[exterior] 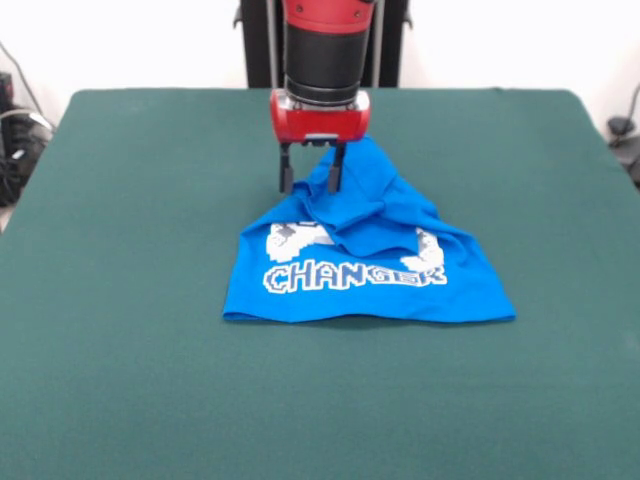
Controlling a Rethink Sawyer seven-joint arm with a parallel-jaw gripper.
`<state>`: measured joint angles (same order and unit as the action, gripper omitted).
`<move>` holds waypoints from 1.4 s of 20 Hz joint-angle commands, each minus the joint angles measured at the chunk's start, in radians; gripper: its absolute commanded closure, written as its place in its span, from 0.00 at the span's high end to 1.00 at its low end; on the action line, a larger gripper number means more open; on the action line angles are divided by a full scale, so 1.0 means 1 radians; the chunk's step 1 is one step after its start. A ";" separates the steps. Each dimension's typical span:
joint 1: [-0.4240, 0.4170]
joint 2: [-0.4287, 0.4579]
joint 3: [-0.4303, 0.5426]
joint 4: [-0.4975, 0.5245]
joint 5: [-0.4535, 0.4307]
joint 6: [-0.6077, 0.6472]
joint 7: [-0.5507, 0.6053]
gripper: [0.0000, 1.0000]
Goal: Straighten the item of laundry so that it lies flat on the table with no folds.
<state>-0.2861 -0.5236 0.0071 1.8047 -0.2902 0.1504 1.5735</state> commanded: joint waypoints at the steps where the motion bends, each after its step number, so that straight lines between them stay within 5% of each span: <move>1: 0.015 0.042 0.067 0.053 0.030 0.043 0.155 0.00; 17: 0.030 0.056 0.057 0.046 0.035 0.040 0.166 0.00; 28: 0.093 -0.054 0.038 0.107 0.075 0.097 0.202 0.00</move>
<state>-0.2537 -0.5590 0.0042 1.8331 -0.2817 0.1506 1.5735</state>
